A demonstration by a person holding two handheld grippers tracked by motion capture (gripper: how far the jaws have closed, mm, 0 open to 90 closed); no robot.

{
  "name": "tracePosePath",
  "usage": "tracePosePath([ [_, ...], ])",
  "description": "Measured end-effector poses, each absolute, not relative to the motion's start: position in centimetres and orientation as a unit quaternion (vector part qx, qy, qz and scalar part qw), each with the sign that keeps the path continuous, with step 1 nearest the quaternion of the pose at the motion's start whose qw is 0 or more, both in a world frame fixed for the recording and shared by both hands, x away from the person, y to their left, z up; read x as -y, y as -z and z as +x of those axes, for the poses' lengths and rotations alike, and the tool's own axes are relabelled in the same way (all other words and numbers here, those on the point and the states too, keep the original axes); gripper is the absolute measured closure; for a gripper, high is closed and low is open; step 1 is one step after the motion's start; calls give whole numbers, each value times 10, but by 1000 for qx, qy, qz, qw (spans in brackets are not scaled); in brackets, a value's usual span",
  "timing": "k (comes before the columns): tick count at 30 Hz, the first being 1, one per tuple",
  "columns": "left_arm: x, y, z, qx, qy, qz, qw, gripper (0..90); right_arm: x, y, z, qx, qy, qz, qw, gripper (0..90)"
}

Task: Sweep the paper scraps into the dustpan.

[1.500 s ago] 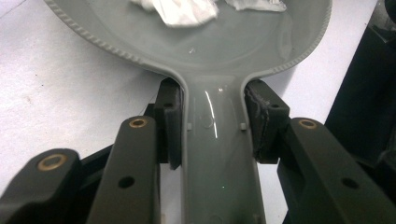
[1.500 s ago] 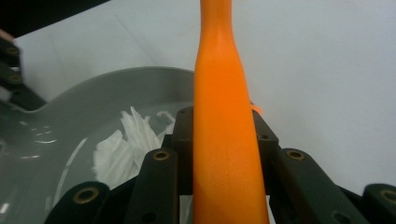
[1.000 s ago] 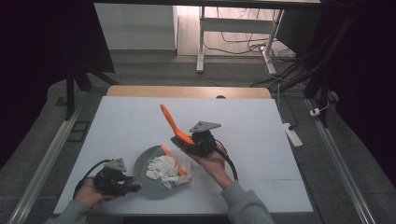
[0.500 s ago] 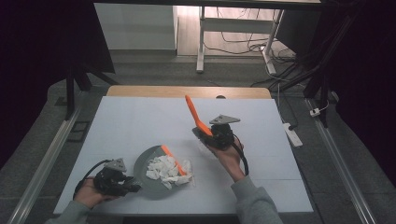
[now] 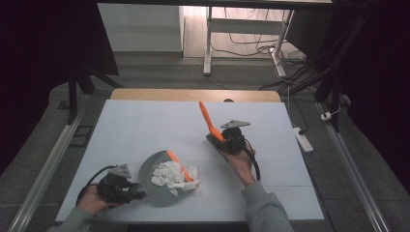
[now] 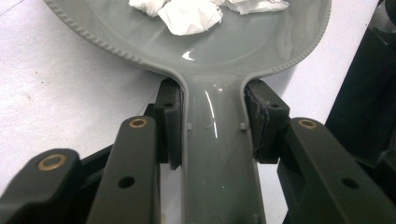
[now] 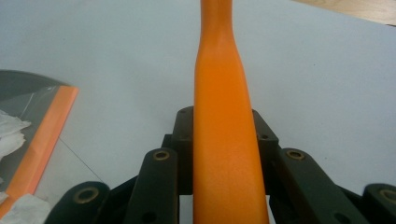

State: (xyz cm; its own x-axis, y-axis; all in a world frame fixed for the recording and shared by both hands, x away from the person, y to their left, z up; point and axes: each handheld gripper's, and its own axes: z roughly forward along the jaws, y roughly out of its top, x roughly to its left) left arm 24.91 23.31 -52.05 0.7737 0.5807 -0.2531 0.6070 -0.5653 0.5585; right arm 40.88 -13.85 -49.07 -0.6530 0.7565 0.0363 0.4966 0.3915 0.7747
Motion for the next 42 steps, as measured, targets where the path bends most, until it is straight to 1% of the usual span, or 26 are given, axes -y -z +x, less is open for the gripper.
tracePosePath([
  [8, -232, 520, 249, -337, 20, 884, 323, 614, 138, 495, 411, -821, -383, 389, 166, 704],
  [14, -231, 520, 250, -337, 21, 884, 323, 615, 129, 501, 411, -834, -368, 380, 158, 705],
  [25, -231, 520, 250, -336, 20, 885, 322, 615, 104, 503, 392, -846, -364, 354, 165, 704],
  [28, -231, 520, 250, -336, 21, 885, 322, 615, 98, 504, 386, -846, -375, 352, 139, 704],
  [30, -231, 520, 250, -336, 21, 885, 322, 614, 91, 504, 381, -851, -375, 342, 136, 704],
  [33, -230, 521, 250, -336, 21, 885, 322, 614, 78, 505, 372, -856, -382, 329, 120, 705],
  [35, -230, 521, 250, -335, 21, 885, 322, 615, 68, 505, 364, -860, -381, 317, 121, 705],
  [38, -230, 521, 250, -336, 21, 885, 322, 615, 55, 506, 355, -863, -392, 304, 97, 704],
  [41, -230, 521, 250, -336, 21, 885, 322, 615, 42, 505, 344, -868, -395, 284, 98, 704],
  [42, -230, 521, 250, -336, 21, 885, 322, 614, 40, 503, 342, -867, -404, 279, 86, 705],
])
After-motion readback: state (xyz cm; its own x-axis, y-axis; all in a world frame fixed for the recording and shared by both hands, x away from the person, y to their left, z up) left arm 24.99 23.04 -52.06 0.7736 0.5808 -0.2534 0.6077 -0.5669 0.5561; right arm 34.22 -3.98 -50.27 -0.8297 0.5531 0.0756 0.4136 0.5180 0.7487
